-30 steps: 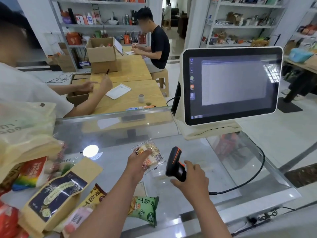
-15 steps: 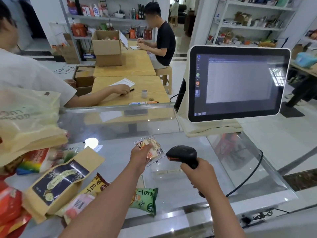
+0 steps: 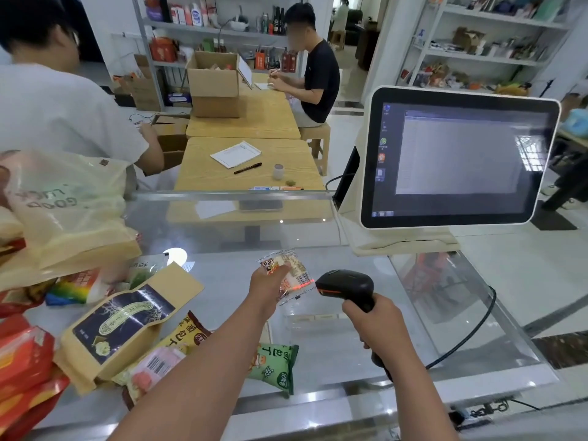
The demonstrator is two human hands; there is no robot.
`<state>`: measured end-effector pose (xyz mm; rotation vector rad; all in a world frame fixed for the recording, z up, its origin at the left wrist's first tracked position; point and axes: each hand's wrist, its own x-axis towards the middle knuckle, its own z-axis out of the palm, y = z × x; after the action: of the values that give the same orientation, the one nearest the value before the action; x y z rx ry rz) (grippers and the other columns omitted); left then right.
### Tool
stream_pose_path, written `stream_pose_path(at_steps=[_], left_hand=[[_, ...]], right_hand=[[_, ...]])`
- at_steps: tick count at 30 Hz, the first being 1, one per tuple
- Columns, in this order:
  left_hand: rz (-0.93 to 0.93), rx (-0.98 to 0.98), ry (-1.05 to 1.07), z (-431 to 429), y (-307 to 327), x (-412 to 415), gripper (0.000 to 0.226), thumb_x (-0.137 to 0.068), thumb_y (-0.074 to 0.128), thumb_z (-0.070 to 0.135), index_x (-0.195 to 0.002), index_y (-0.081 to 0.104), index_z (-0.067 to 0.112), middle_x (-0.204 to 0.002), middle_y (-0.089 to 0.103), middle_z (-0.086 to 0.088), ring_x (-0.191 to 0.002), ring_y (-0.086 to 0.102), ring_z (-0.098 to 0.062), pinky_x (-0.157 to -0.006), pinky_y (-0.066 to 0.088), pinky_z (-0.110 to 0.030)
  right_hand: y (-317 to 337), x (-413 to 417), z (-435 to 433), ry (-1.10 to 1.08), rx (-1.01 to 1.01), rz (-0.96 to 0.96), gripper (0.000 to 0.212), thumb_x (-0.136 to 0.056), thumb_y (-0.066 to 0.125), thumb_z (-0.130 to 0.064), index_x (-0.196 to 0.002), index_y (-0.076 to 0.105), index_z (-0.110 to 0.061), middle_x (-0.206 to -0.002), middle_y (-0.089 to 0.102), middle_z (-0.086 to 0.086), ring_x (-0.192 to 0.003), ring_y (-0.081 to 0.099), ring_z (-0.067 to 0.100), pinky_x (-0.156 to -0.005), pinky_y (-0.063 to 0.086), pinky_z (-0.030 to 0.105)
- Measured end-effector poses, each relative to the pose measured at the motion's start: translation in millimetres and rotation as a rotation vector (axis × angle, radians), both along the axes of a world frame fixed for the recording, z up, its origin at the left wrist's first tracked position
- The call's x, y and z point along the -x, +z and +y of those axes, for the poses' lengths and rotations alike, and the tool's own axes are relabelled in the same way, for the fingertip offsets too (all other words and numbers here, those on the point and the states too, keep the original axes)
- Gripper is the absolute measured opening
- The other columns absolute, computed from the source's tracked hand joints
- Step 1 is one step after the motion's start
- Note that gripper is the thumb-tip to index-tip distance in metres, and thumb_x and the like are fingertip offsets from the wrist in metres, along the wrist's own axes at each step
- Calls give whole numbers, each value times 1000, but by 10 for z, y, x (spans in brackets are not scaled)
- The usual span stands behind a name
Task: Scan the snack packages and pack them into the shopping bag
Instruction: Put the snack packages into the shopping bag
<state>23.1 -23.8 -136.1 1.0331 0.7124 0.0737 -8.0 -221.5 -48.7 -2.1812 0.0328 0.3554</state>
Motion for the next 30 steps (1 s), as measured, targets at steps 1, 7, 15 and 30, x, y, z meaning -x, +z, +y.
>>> stream_pose_path(at_steps=[1,7,15,30], left_hand=[[-4,9,4,-2,4,0,8,-90,65,8,-97,63,11,-88,71,-10,-67,70,-17,-52,55,-26],[5,12,8,-7,13,-8,8,-90,66,11,-97,63,11,-90,71,-9,-74,69,-19,-58,56,-25],[3,29,20,-6,5,-1,11,-89,66,10,-99,62,12,-97,71,-12,-84,70,-25,-56,56,-28],[16,26,13,-2,-54,-27,12,-90,66,13,-101,62,11,-106,70,-14,-97,68,-28,-77,56,-34]], right_hand=[[1,-1,-4,-2,4,1,21,-83,62,-22,-83,60,-1,-63,53,8,-54,49,18,-42,41,21],[3,8,-15,5,10,12,20,-83,61,-22,-84,60,-2,-64,54,8,-54,49,18,-41,40,21],[32,41,-12,26,9,-5,15,-84,61,-21,-83,60,-5,-63,54,8,-54,49,17,-40,40,19],[39,64,-34,22,11,2,15,-84,62,-20,-80,58,-7,-60,53,6,-51,48,16,-39,39,17]])
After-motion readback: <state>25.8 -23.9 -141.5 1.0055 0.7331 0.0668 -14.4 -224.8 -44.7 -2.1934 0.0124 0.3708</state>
